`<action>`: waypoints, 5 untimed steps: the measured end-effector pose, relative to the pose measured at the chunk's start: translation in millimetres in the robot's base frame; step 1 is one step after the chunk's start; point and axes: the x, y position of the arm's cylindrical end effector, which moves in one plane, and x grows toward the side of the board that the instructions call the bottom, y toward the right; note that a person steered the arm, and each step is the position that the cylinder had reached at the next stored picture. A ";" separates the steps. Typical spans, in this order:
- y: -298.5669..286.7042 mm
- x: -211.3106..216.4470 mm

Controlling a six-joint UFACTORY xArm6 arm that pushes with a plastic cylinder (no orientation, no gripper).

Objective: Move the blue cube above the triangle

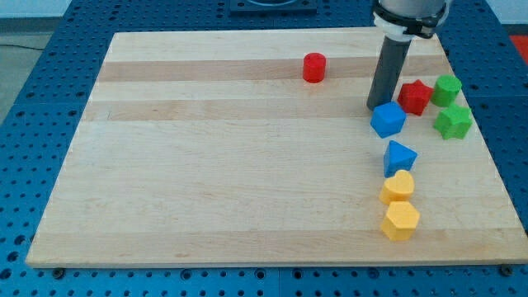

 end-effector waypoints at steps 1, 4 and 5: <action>0.0 -10.1; -15.9 -36.3; -29.0 -57.8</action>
